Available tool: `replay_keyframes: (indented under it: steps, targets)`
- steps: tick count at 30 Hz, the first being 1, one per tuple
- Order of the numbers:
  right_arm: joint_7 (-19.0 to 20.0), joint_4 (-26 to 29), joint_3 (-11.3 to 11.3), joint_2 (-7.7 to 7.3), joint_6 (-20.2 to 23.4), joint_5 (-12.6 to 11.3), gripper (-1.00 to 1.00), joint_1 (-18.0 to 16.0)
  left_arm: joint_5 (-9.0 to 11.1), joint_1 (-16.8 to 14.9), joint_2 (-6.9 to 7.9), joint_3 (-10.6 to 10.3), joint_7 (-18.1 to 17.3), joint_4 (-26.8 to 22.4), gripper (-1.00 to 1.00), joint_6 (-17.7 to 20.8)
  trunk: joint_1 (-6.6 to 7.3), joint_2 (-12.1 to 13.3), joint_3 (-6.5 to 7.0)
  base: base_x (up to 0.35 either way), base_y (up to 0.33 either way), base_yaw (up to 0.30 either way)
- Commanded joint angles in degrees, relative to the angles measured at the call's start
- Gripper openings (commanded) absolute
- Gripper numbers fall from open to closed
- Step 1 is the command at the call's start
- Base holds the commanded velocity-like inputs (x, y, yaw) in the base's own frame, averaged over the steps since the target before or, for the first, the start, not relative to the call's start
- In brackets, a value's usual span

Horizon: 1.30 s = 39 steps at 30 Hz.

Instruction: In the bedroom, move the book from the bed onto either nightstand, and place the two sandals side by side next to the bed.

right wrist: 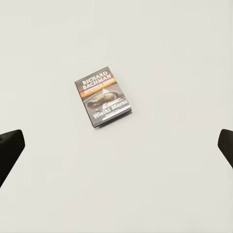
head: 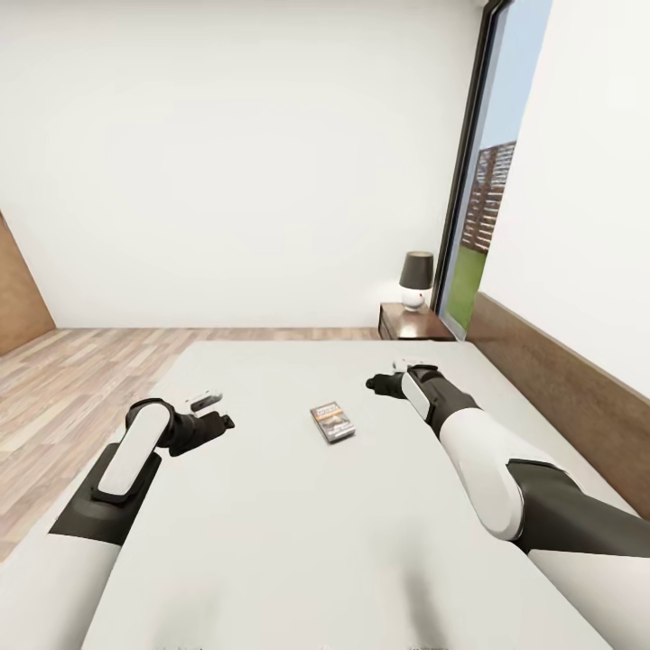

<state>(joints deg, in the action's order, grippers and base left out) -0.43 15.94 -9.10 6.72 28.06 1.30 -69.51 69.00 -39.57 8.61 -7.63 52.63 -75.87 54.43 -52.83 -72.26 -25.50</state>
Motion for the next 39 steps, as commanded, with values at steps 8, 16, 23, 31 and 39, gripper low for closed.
replay_keyframes:
  steps: [8,16,23,31,39]
  targets:
    - [0.07,0.13,-0.34,0.12,0.16,0.11,1.0,-0.01,0.14,0.57,0.56,-0.12,0.56,0.09,1.0,-0.07,0.0,-0.05,-0.78,-0.005,0.008,0.0]
    - [0.12,0.13,-0.31,0.17,0.15,0.11,1.0,-0.01,0.17,0.62,0.62,-0.04,0.55,0.04,1.0,-0.11,0.0,-0.05,-1.49,-0.042,0.107,0.0]
    - [0.15,0.14,-0.33,0.17,0.15,0.11,1.0,-0.01,0.17,0.63,0.6,-0.02,0.55,-0.03,1.0,-0.11,0.0,-0.05,-2.12,-0.009,0.028,0.0]
    - [0.17,0.14,-0.31,0.14,0.15,0.11,1.0,-0.01,0.23,0.64,0.66,0.13,0.54,-0.06,1.0,-0.11,0.0,-0.05,-2.83,-0.002,0.147,0.0]
    - [0.17,0.14,-0.31,0.14,0.15,0.11,1.0,-0.01,0.31,0.64,0.65,0.15,0.52,-0.01,1.0,-0.11,0.0,-0.05,-3.54,0.004,0.058,0.0]
